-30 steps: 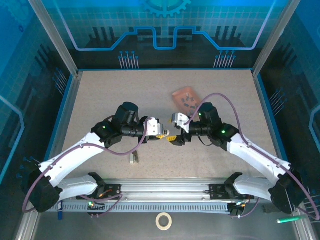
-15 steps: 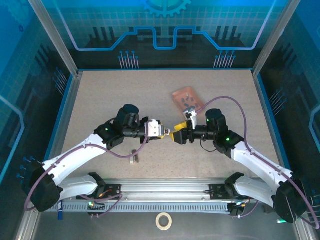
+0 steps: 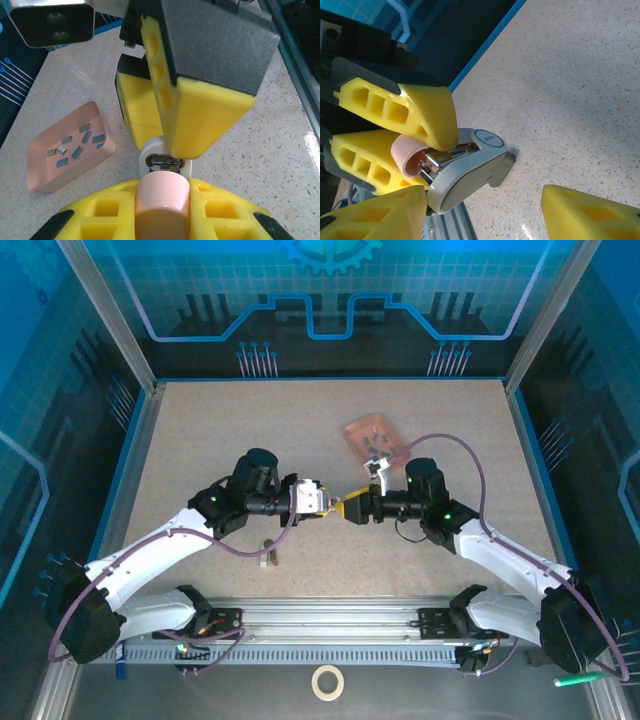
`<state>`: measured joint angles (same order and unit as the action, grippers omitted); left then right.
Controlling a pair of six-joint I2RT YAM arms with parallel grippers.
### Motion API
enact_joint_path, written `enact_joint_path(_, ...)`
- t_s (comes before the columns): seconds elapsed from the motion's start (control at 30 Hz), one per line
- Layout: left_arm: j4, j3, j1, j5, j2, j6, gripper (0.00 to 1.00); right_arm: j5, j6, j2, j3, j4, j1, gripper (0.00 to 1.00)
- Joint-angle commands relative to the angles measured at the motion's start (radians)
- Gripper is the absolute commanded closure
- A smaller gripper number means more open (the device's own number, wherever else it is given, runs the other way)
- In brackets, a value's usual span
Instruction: Load the staples into the stapler
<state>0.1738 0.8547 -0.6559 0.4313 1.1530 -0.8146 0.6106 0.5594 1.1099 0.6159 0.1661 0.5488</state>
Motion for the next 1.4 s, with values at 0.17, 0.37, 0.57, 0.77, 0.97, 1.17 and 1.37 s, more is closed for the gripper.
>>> enact_joint_path(0.17,-0.056,-0.015,-0.007,0.049,-0.025,0.007,0.87,-0.041,0.023,0.030,-0.034,0.026,-0.057,0.47)
enact_joint_path(0.37,-0.085,-0.022,-0.006,0.072,-0.042,0.034,0.87,-0.025,0.020,0.096,-0.082,0.088,-0.088,0.49)
enact_joint_path(0.57,-0.102,-0.024,-0.006,0.078,-0.049,0.059,0.86,-0.025,0.008,0.147,-0.118,0.185,-0.084,0.49)
enact_joint_path(0.77,-0.100,-0.023,-0.006,0.066,-0.049,0.061,0.86,-0.101,-0.134,0.025,-0.129,0.093,-0.083,0.45)
enact_joint_path(0.97,-0.110,-0.022,-0.005,0.081,-0.044,0.067,0.85,-0.214,-0.482,-0.183,-0.122,-0.049,-0.029,0.45)
enact_joint_path(1.17,-0.122,-0.021,-0.005,0.120,-0.035,0.079,0.85,-0.234,-0.806,-0.251,-0.125,-0.003,0.035,0.44)
enact_joint_path(1.37,-0.127,-0.016,-0.004,0.134,-0.029,0.083,0.85,-0.205,-0.944,-0.168,-0.098,0.097,0.091,0.43)
